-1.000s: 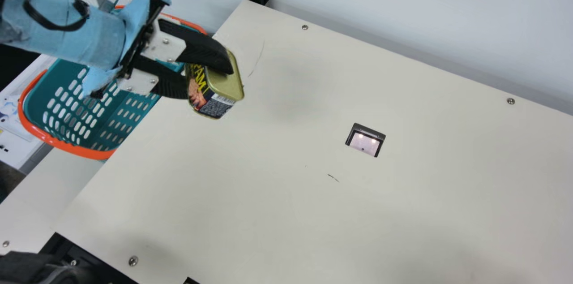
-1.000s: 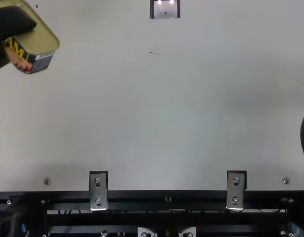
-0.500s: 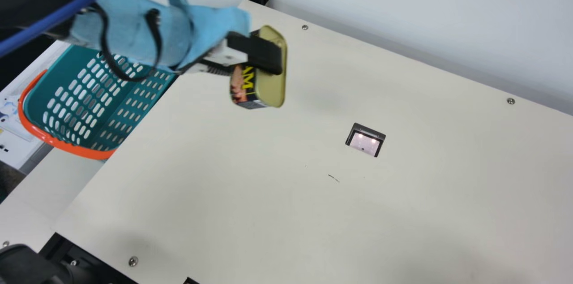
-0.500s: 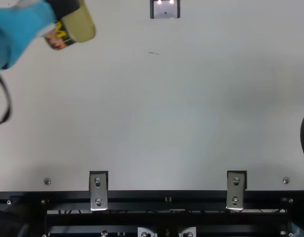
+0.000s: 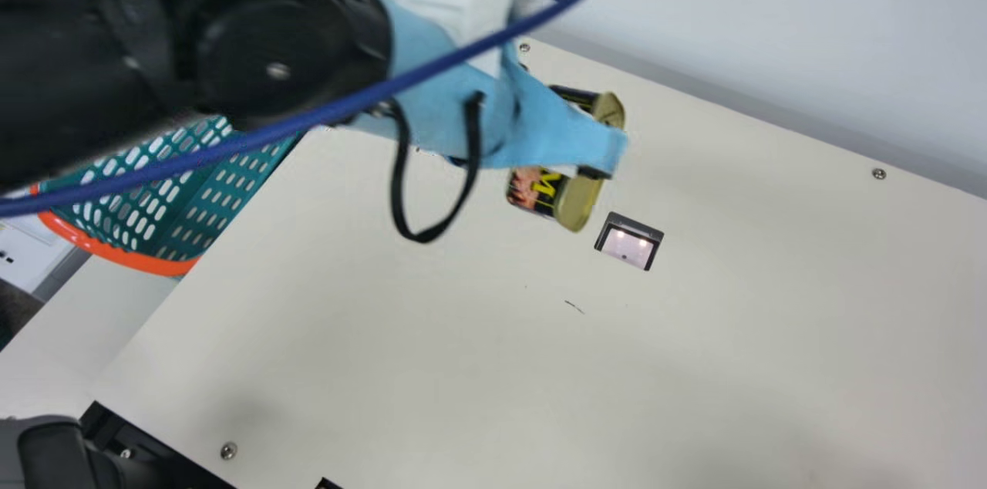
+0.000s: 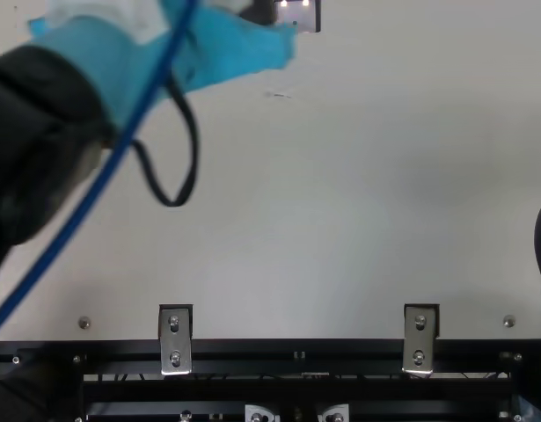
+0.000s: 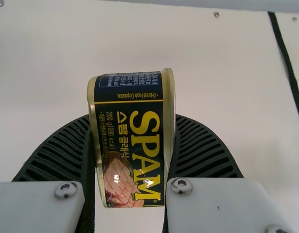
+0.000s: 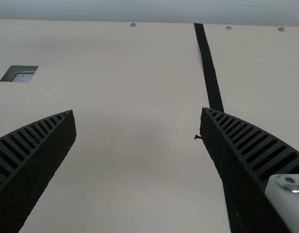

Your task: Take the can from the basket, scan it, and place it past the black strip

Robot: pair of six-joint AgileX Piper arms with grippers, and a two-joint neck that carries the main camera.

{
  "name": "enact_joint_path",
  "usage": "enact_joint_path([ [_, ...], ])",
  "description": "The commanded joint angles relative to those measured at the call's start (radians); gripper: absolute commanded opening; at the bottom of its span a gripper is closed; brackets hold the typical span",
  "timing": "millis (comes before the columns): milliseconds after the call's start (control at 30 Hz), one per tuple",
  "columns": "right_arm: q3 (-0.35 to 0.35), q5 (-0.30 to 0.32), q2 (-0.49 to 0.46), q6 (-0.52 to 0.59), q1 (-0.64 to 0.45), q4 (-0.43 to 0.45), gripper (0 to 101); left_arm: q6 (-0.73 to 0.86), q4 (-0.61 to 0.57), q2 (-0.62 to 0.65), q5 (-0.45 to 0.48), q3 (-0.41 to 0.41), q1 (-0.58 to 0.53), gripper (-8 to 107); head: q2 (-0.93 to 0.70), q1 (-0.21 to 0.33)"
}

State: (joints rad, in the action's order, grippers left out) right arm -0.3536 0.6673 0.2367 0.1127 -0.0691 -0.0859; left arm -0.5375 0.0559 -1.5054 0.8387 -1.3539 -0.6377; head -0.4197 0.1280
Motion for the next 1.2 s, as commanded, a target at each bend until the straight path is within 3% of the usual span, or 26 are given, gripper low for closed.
enact_joint_path([
  [0, 0.0, 0.0, 0.0, 0.0, 0.0, 0.0, 101, -0.01, 0.038, -0.032, 0.005, -0.024, -0.025, 10, 0.042, 0.03],
  [300, 0.0, 0.0, 0.0, 0.0, 0.0, 0.0, 101, -0.014, 0.091, -0.12, 0.002, -0.083, -0.043, 10, 0.232, -0.011],
  [567, 0.0, 0.0, 0.0, 0.0, 0.0, 0.0, 101, -0.012, 0.11, -0.175, -0.052, -0.095, -0.026, 10, 0.304, -0.056],
  [1167, 0.0, 0.0, 0.0, 0.0, 0.0, 0.0, 101, -0.094, 0.121, -0.256, -0.355, -0.016, 0.002, 10, 0.304, -0.056],
])
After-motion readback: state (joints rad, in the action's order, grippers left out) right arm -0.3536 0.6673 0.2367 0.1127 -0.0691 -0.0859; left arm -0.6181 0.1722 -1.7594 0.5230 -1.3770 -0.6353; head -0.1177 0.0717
